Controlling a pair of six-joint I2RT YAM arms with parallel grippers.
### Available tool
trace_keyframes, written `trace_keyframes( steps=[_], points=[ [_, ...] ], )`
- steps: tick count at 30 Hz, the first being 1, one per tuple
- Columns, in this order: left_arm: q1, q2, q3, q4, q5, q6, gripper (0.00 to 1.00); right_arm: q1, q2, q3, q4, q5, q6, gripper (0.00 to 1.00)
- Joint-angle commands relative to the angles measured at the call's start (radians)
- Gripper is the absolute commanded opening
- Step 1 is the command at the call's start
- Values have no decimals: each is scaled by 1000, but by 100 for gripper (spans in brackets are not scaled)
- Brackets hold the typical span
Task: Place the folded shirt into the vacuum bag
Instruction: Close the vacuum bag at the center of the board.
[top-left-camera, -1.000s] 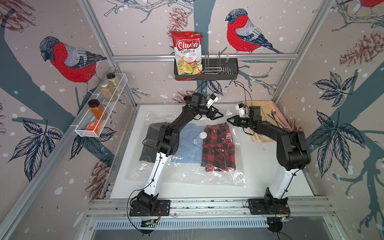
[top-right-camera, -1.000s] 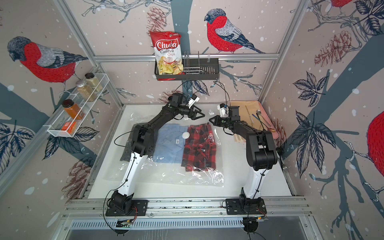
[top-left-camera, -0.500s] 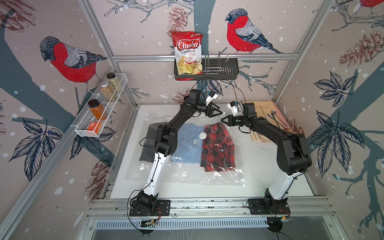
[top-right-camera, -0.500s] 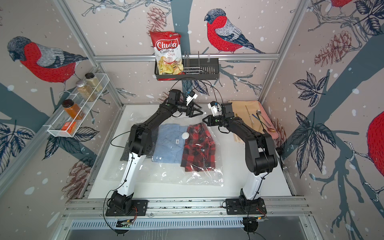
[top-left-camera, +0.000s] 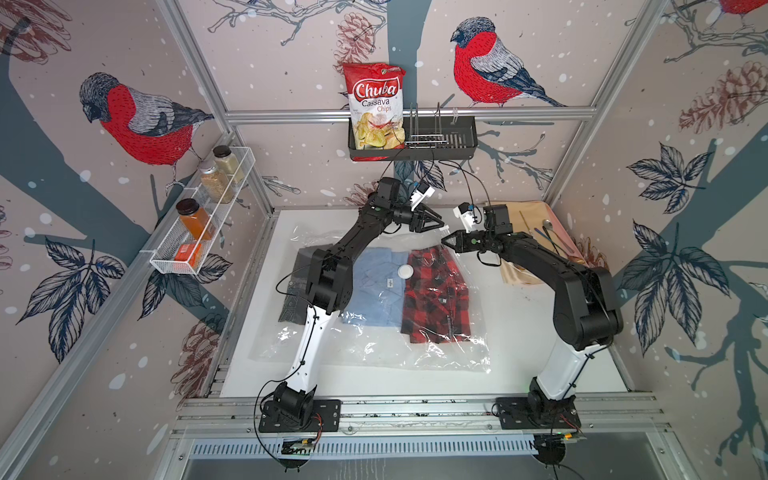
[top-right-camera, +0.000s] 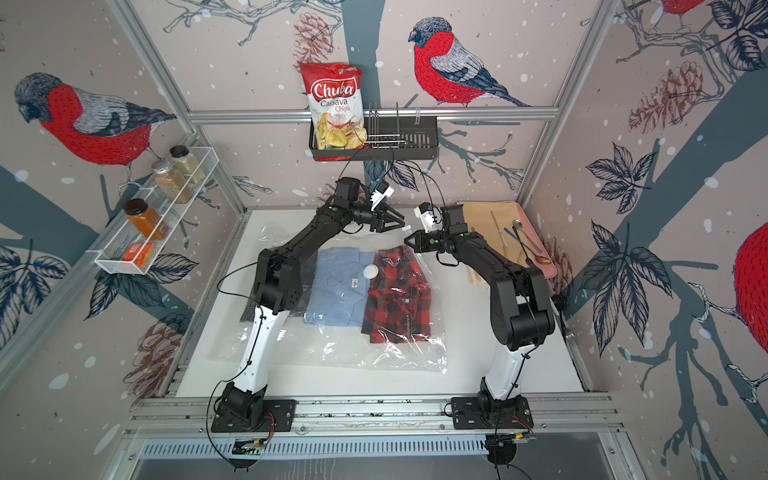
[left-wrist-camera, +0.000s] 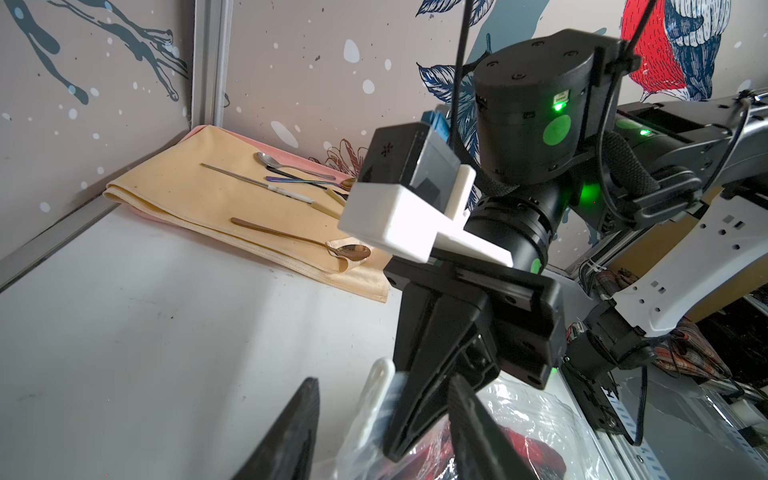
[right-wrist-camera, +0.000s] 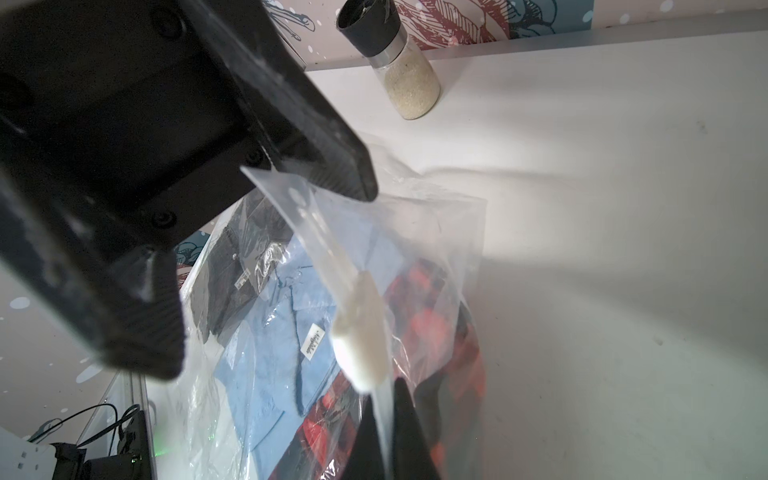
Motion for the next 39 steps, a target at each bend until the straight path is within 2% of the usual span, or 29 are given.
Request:
trace_keyframes(
  steps=[1, 3, 8, 13, 17, 22, 26, 31, 39],
  points=[
    [1, 11, 3, -12, 21, 25, 50, 4, -6, 6, 23, -19, -10, 6],
    [2, 14, 6, -22, 19, 31, 48, 5, -9, 6, 26, -20, -9, 6],
    [4, 16, 6, -37, 20, 41, 32, 4, -9, 9, 27, -17, -11, 6],
    [6, 14, 5, -37, 28, 38, 0, 5, -8, 5, 30, -14, -8, 6],
    [9, 13, 5, -33, 32, 27, 0, 4, -12, 2, 34, -11, -5, 8],
    [9, 1, 5, 36, 66, -40, 0, -7, -41, -24, 73, -20, 12, 39],
    [9, -13, 4, 70, 94, -71, 0, -39, -71, -49, 117, -62, 33, 51],
    [8, -28, 3, 77, 120, -83, 0, -80, -87, -61, 162, -142, 39, 57],
    [9, -40, 0, 126, 137, -132, 0, -70, -48, 7, 167, -219, 14, 56]
  ],
)
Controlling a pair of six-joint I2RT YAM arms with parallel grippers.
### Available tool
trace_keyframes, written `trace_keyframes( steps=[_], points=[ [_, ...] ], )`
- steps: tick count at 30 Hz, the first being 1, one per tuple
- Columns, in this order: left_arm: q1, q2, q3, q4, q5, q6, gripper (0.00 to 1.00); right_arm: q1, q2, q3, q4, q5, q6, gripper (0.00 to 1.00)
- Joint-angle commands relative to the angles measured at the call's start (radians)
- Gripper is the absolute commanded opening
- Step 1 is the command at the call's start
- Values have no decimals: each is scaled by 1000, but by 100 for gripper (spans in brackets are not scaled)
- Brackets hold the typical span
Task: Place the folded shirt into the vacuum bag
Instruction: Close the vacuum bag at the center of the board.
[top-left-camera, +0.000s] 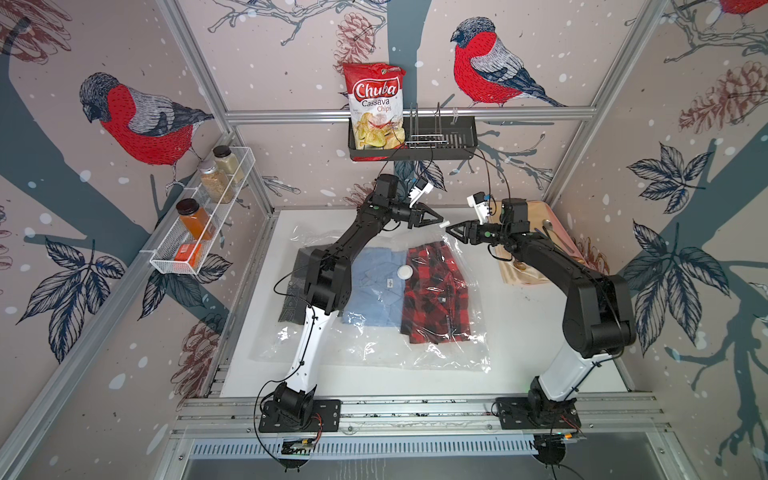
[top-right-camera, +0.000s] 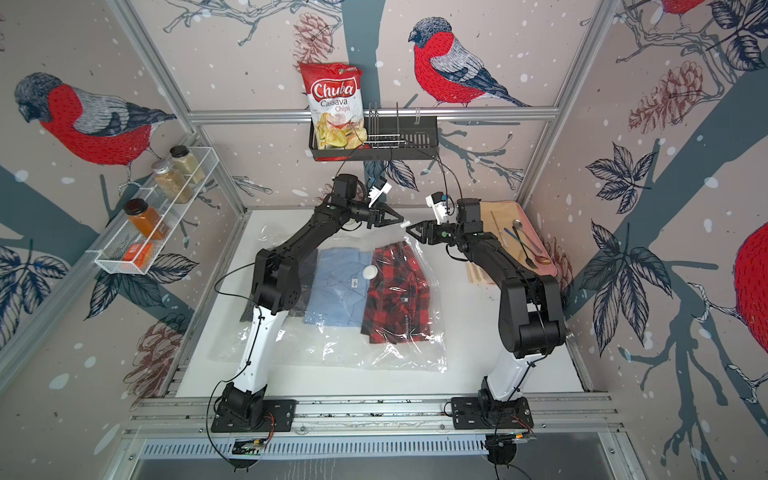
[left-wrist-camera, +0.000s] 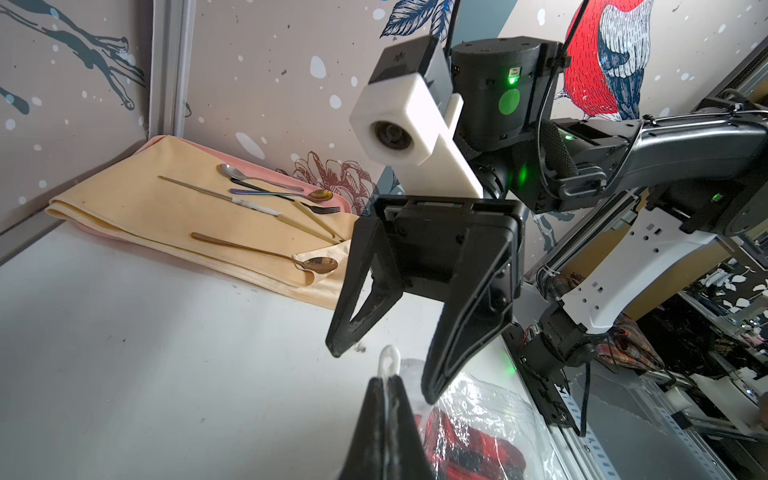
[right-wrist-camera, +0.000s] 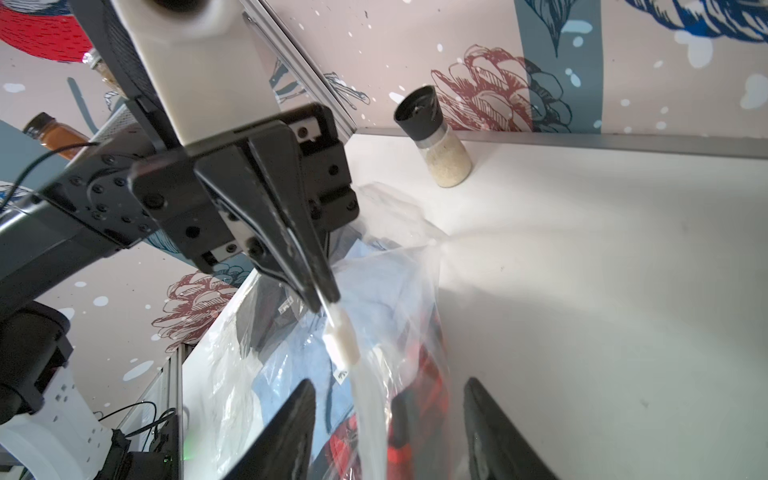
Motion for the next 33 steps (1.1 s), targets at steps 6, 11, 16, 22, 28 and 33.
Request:
trace_keyframes(
  steps=[6, 11, 16, 22, 28, 33],
  points=[
    [1, -26, -2, 84, 43, -43, 0, 27, 51, 69, -2, -79, -29, 44],
    [1, -26, -4, 95, 46, -51, 0, 32, 62, 77, -3, -92, -29, 36],
    [0, -24, -12, 104, 46, -55, 0, 32, 60, 85, -5, -99, -28, 33],
    [2, -26, -33, 142, 48, -81, 0, 32, 54, 92, -18, -99, -34, 32],
    [5, -27, -39, 170, 48, -103, 0, 32, 53, 89, -26, -99, -40, 21],
    [7, -28, -48, 215, 50, -142, 0, 33, 55, 84, -26, -98, -40, 13]
  ],
)
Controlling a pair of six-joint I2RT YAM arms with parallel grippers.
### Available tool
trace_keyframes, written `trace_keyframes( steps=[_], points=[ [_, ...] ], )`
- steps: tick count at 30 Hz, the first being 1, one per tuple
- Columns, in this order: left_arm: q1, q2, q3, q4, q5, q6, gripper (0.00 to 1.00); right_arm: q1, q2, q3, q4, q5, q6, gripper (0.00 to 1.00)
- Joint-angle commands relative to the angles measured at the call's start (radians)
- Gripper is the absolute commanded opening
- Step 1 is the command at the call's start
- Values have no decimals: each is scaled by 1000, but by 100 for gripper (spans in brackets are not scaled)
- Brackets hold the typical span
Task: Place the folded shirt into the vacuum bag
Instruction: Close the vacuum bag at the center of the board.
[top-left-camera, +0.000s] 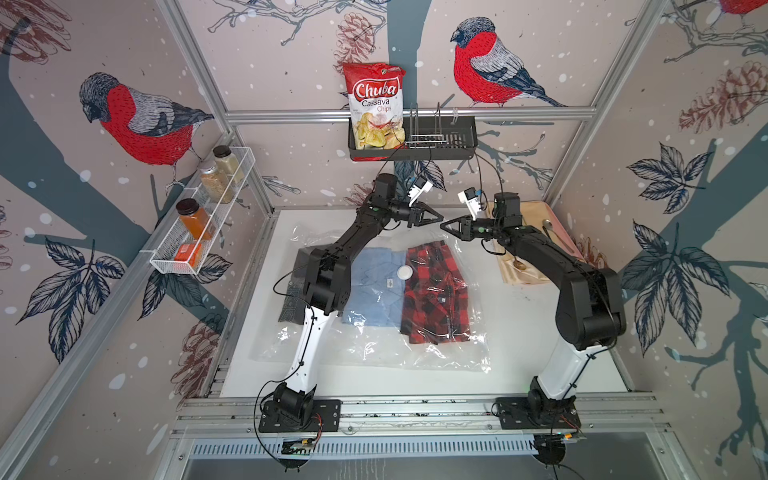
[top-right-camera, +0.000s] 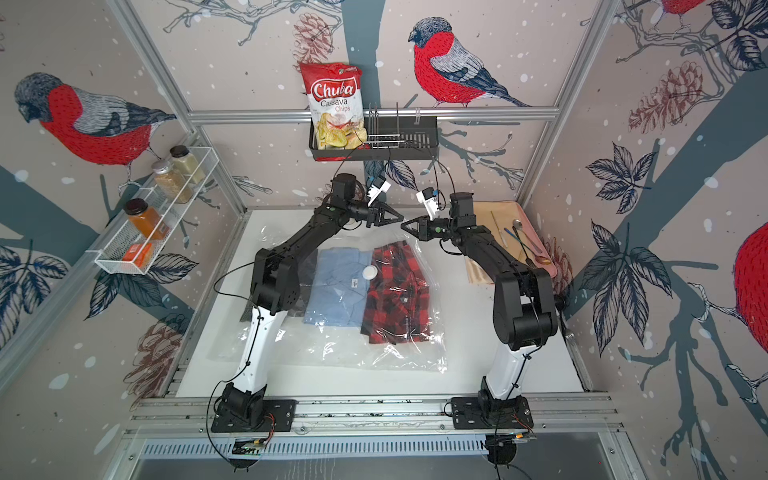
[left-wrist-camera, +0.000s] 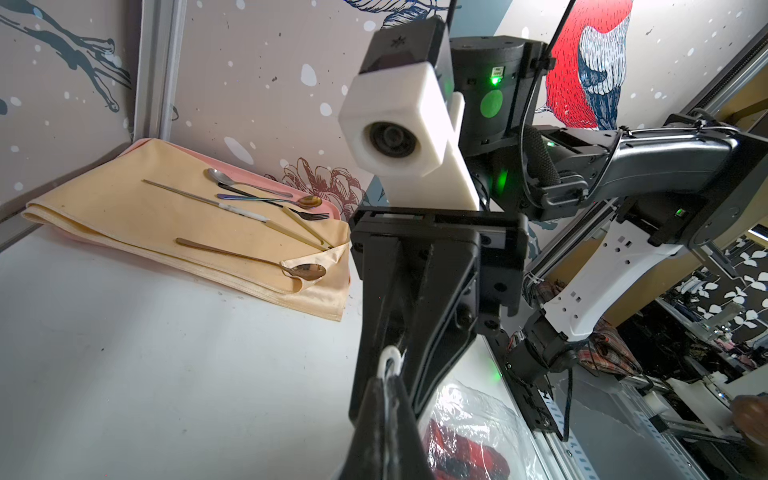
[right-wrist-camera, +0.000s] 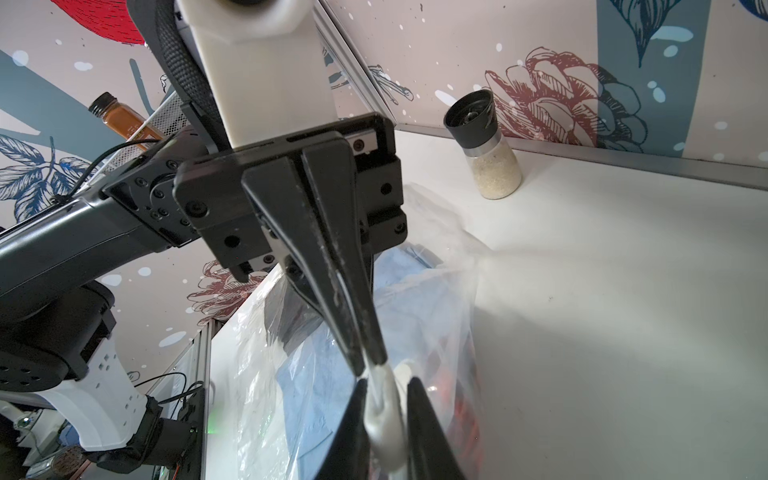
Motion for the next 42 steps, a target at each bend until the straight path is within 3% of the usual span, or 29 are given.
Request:
trace_keyframes(
  steps=[1, 8, 13, 18, 27, 42],
  points=[
    [5, -16, -5, 98, 20, -36, 0, 2, -4, 0, 2, -13, -9, 11],
    [7, -23, -7, 95, -92, -36, 0, 1, -18, -15, 32, 27, 25, 2],
    [8, -41, 20, 16, -377, 27, 0, 0, -35, -41, 38, 98, 41, 1],
    [8, -42, 46, 13, -535, 37, 0, -8, -37, -69, 39, 142, 60, 0],
    [18, 15, 159, 10, -581, 16, 0, -9, -60, -126, 31, 178, 71, 0],
    [33, 16, 160, 54, -598, -24, 0, -9, -75, -161, -92, 283, 57, 0]
  ],
)
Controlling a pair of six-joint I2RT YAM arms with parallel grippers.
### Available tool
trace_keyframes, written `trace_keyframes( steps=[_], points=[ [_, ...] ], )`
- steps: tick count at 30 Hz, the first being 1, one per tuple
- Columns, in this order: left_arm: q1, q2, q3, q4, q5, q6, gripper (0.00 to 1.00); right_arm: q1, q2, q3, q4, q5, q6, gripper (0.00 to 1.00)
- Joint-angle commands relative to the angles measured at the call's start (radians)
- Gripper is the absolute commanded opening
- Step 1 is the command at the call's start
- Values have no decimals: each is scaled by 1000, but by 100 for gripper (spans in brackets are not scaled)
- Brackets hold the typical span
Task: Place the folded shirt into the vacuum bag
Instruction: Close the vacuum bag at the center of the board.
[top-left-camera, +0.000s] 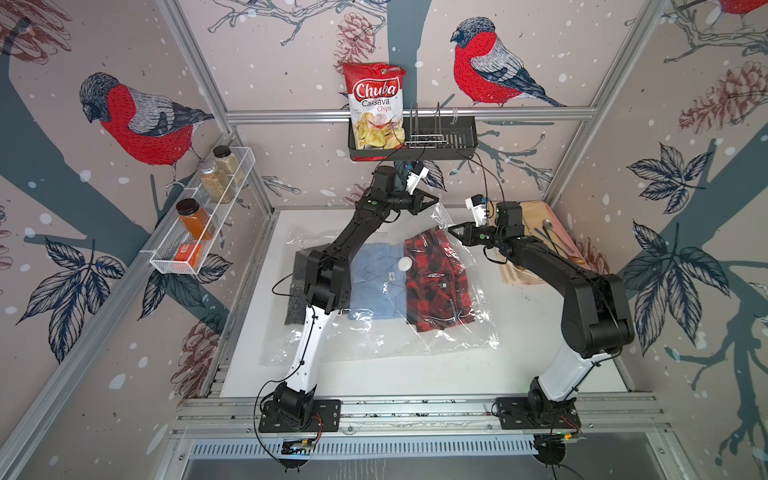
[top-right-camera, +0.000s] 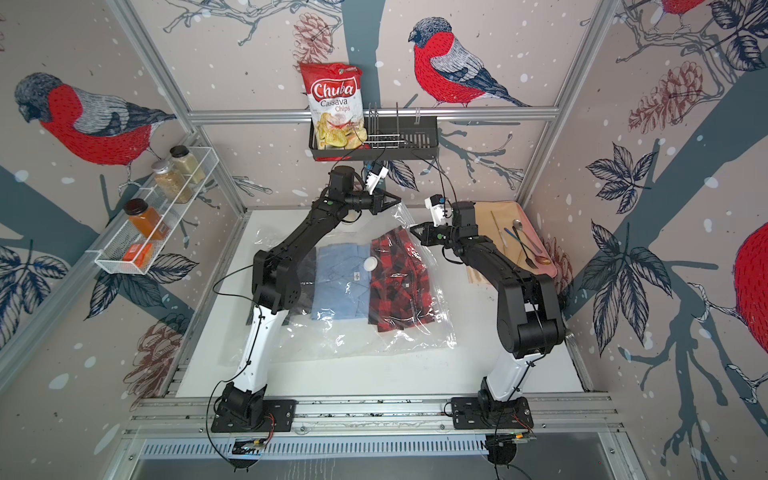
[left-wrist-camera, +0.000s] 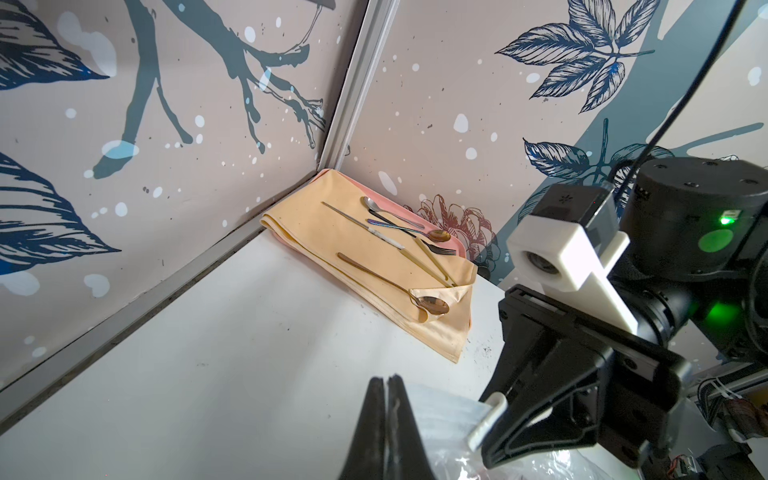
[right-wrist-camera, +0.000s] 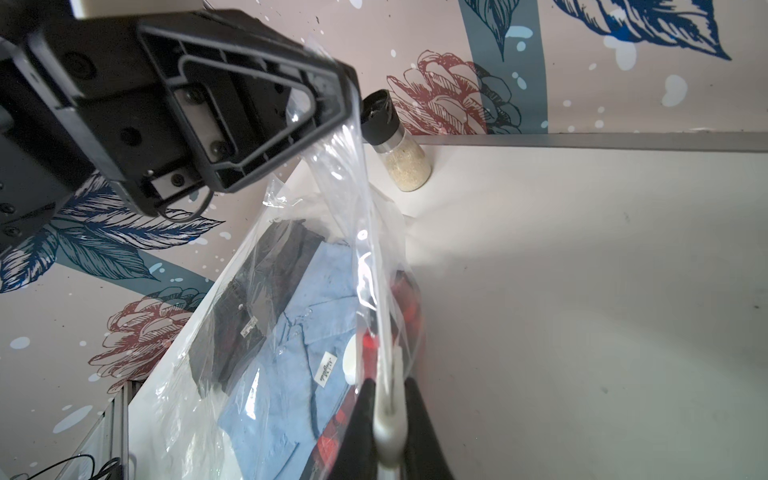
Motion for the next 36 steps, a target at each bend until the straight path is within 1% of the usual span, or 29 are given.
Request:
trace_keyframes(
  steps=[1, 14, 25, 36],
  points=[
    [23, -6, 16, 152, -146, -21, 0, -2, -10, -18, -165, 38, -1, 0],
    [25, 8, 14, 207, -171, -78, 0, 13, -81, -116, -235, 150, 23, 0],
    [25, 7, 4, 228, -208, -104, 0, 16, -144, -203, -270, 213, 65, 0],
    [25, 8, -17, 249, -267, -123, 0, 21, -215, -299, -281, 237, 116, 0]
  ],
)
